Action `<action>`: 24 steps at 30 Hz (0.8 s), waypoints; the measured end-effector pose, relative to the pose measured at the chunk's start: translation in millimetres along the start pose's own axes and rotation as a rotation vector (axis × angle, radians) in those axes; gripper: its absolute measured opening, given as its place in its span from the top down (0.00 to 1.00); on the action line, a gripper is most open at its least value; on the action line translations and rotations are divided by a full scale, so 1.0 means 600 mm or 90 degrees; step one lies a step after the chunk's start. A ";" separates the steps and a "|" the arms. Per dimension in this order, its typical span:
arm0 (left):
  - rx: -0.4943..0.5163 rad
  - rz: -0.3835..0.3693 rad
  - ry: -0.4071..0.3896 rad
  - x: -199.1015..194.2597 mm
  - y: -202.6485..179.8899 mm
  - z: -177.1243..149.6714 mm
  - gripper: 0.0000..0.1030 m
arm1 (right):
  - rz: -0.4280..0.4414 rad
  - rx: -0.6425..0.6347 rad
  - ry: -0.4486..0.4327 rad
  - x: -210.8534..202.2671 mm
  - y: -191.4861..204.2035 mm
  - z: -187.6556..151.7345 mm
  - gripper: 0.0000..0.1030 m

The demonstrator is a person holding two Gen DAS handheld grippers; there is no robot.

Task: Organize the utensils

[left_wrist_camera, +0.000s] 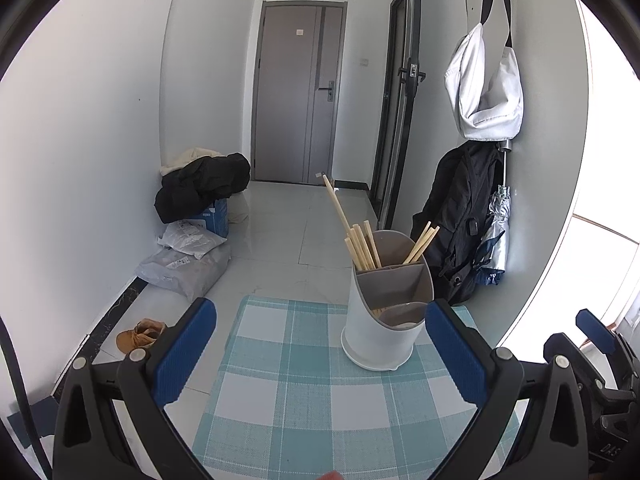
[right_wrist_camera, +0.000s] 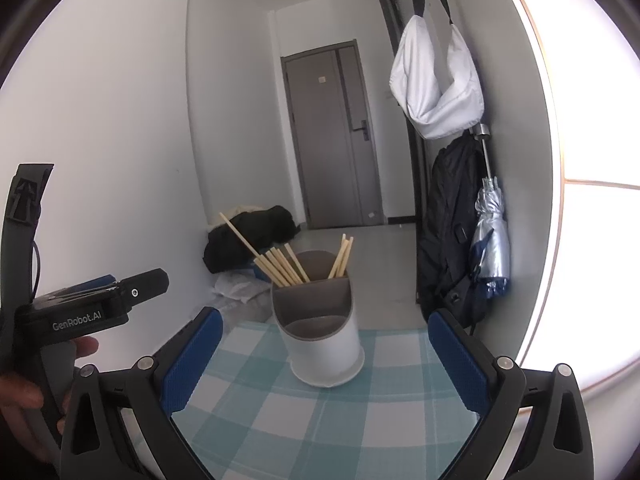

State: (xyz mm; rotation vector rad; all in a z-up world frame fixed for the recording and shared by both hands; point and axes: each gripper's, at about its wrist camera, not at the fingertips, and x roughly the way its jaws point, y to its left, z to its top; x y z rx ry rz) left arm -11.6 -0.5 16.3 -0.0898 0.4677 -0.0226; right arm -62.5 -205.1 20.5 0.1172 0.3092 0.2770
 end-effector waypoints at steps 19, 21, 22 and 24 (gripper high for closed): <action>0.014 0.002 0.002 0.003 -0.010 -0.004 0.01 | -0.005 0.004 0.001 0.000 -0.003 0.000 0.00; 0.013 0.002 0.003 0.003 -0.011 -0.004 0.01 | -0.006 0.004 0.001 0.000 -0.003 0.000 0.00; 0.013 0.004 0.004 0.004 -0.011 -0.004 0.01 | -0.007 0.003 0.000 0.000 -0.003 0.000 0.00; 0.012 0.005 0.005 0.004 -0.011 -0.004 0.01 | -0.007 0.003 0.000 0.000 -0.004 0.000 0.00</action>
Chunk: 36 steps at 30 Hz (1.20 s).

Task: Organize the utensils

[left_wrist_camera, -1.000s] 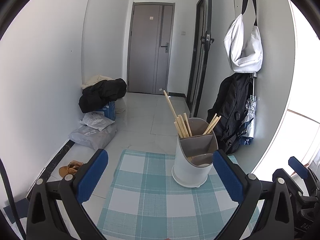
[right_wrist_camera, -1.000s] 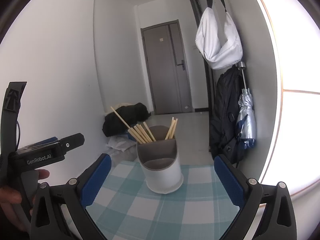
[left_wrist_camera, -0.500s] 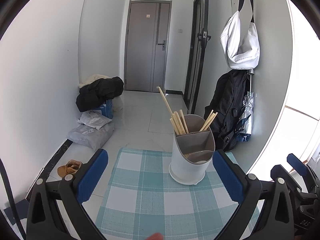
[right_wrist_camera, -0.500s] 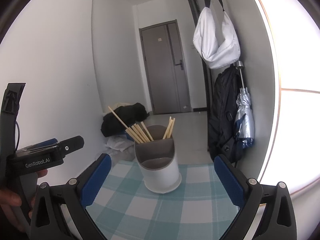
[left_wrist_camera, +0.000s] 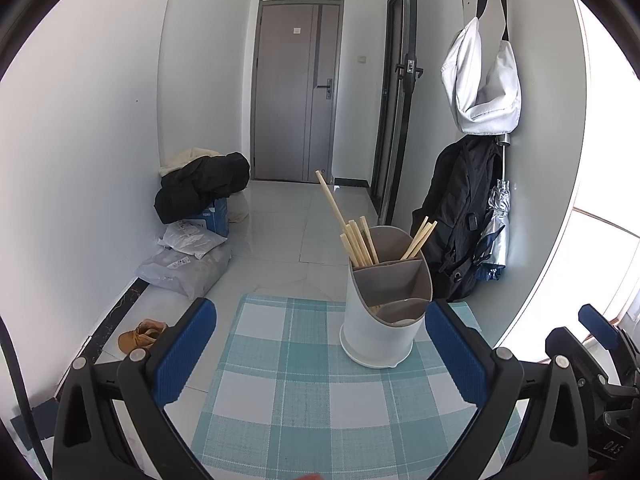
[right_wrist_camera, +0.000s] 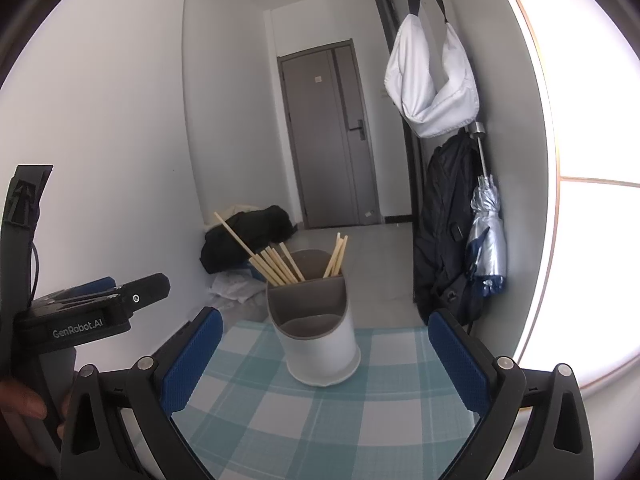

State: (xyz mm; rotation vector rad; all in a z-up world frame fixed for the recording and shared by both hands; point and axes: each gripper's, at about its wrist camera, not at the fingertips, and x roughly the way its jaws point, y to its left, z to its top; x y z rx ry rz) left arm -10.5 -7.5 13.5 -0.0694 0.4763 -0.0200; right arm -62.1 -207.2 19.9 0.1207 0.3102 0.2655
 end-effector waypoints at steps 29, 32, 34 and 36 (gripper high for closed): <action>0.005 0.004 -0.007 -0.002 -0.001 -0.001 0.01 | -0.007 -0.002 0.006 0.001 -0.001 -0.001 0.00; 0.009 0.004 -0.008 -0.003 -0.004 -0.002 0.01 | -0.008 -0.002 0.006 0.000 -0.001 -0.002 0.00; 0.012 0.005 -0.009 -0.003 -0.005 -0.002 0.01 | -0.009 -0.001 0.007 0.000 -0.001 -0.002 0.00; 0.013 0.009 -0.010 -0.003 -0.006 -0.002 0.01 | -0.010 -0.002 0.008 0.001 -0.001 -0.002 0.00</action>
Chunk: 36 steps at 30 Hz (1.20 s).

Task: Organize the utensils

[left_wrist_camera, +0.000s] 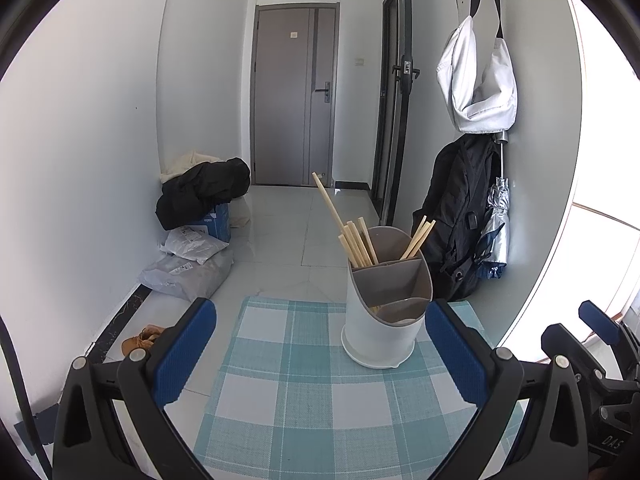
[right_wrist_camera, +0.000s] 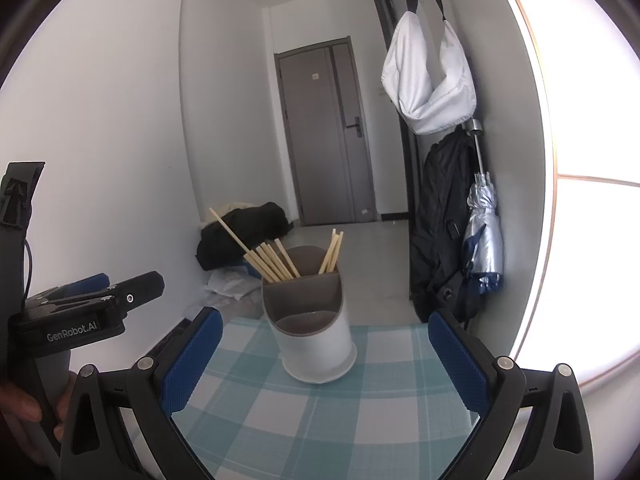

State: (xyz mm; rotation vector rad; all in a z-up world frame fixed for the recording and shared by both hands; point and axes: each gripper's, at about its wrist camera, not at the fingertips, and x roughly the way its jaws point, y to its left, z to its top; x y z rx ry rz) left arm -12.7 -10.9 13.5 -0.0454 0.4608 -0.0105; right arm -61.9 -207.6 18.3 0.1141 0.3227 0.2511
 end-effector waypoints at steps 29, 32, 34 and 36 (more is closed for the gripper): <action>-0.003 0.005 0.003 0.002 -0.002 -0.002 0.01 | -0.004 0.000 0.000 -0.003 0.000 0.000 0.00; -0.005 0.006 0.004 0.002 -0.001 -0.002 0.01 | -0.004 0.000 0.000 -0.002 0.000 0.000 0.00; -0.005 0.005 0.003 0.002 -0.001 -0.002 0.01 | -0.003 -0.001 0.000 -0.003 0.000 0.000 0.00; -0.005 0.006 0.003 0.001 -0.001 -0.003 0.01 | -0.003 -0.001 0.000 -0.002 0.001 0.000 0.00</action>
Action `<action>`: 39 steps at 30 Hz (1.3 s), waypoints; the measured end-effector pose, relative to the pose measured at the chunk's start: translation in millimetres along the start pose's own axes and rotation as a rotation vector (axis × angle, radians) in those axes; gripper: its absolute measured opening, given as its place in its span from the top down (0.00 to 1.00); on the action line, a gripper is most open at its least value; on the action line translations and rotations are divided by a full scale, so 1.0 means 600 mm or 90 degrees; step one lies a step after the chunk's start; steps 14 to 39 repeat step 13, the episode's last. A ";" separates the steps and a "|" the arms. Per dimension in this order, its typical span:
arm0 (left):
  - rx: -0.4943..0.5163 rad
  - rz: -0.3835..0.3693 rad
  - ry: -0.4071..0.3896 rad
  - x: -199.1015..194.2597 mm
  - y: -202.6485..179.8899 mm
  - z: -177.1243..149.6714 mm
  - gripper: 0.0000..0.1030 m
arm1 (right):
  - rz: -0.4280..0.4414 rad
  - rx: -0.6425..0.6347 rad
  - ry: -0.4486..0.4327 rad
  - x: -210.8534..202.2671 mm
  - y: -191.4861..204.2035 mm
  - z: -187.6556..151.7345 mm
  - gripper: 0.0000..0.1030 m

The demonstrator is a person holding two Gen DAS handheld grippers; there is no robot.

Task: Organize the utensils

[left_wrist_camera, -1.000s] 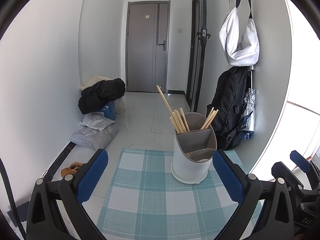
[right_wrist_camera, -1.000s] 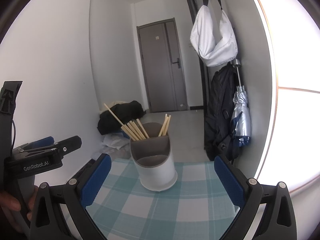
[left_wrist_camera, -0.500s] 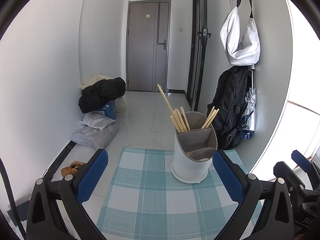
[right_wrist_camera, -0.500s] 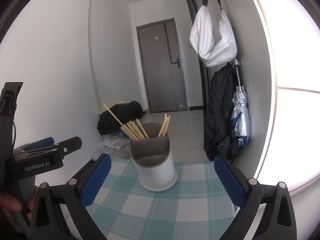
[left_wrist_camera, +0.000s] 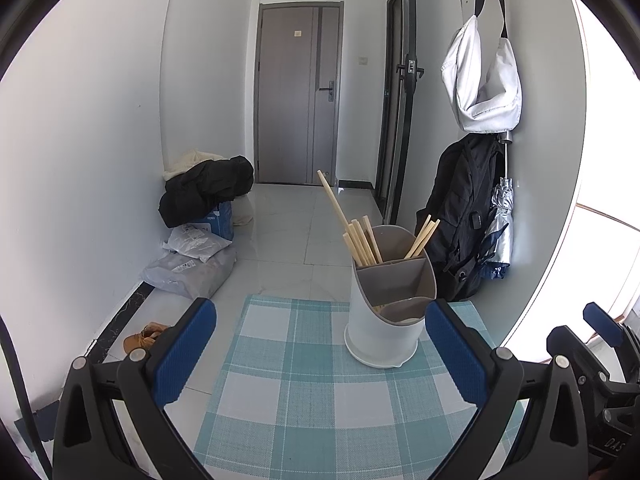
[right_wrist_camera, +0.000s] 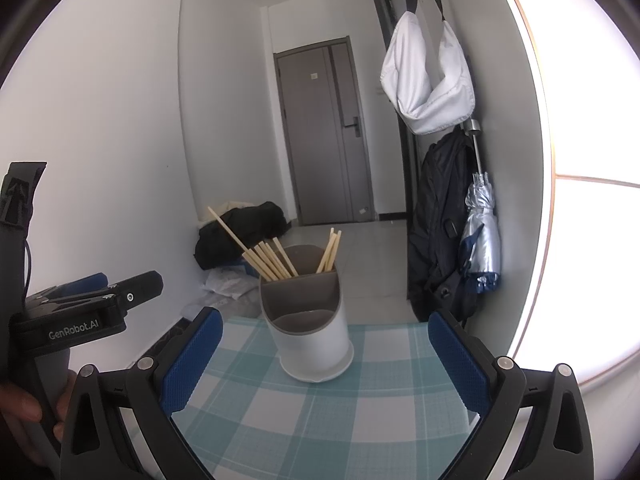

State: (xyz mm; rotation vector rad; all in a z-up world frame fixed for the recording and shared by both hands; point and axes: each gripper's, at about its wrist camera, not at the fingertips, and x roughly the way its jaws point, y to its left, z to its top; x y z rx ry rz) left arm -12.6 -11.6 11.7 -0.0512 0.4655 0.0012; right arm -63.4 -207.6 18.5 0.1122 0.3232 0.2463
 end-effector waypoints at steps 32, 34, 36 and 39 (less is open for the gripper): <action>-0.004 0.007 0.022 0.014 0.002 -0.003 0.01 | 0.001 0.005 0.007 0.003 0.000 -0.001 0.00; -0.004 0.007 0.022 0.014 0.002 -0.003 0.01 | 0.001 0.005 0.007 0.003 0.000 -0.001 0.00; -0.004 0.007 0.022 0.014 0.002 -0.003 0.01 | 0.001 0.005 0.007 0.003 0.000 -0.001 0.00; -0.004 0.007 0.022 0.014 0.002 -0.003 0.01 | 0.001 0.005 0.007 0.003 0.000 -0.001 0.00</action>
